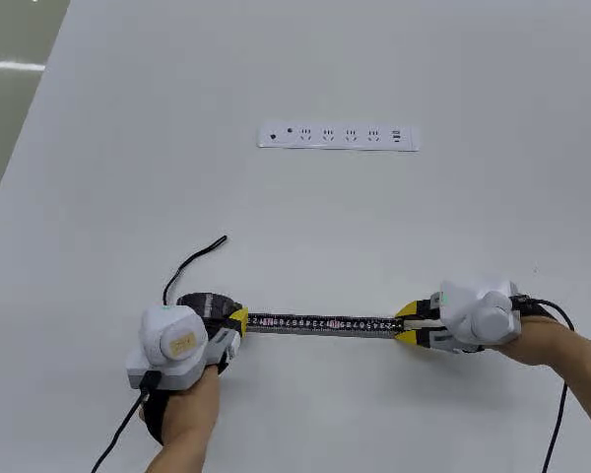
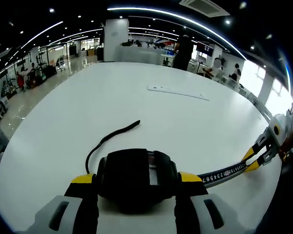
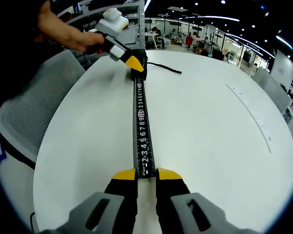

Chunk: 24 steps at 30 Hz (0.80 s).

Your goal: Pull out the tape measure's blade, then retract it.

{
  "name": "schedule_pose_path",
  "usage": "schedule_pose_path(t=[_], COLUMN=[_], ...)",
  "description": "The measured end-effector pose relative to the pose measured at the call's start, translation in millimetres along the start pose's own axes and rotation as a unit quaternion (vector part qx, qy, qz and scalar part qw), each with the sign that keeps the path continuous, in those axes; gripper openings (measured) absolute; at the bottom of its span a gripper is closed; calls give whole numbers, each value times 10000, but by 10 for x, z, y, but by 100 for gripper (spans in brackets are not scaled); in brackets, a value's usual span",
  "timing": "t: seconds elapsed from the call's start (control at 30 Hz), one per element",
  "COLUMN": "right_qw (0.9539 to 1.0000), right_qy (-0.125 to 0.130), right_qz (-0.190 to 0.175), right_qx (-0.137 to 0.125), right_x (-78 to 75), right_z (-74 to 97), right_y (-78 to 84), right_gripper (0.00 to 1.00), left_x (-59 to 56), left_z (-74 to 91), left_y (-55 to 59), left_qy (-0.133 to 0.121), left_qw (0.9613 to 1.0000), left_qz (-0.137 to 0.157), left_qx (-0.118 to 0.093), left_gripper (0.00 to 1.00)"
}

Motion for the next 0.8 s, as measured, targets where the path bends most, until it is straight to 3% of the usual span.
schedule_pose_path(t=[0.8], right_qw=[10000], right_qy=[18], right_qz=[-9], right_qx=[-79], right_x=[6], right_z=[-20], right_y=[-83], right_gripper=[12], left_x=[-7], left_z=[-8], left_y=[1], left_qy=[117], left_qw=[9999], left_qz=[104], left_qx=[44], left_gripper=[60])
Point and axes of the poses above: the centre of the closed fingertips' face, and the gripper's own axes: z roughly backward along the fingers, x roughly to its left, y roughly out of its underside, the point moved 4 cm from there along z, roughly backward along the fingers, and after that the axes turned 11 degrees about -z, right-handed, at the moved point
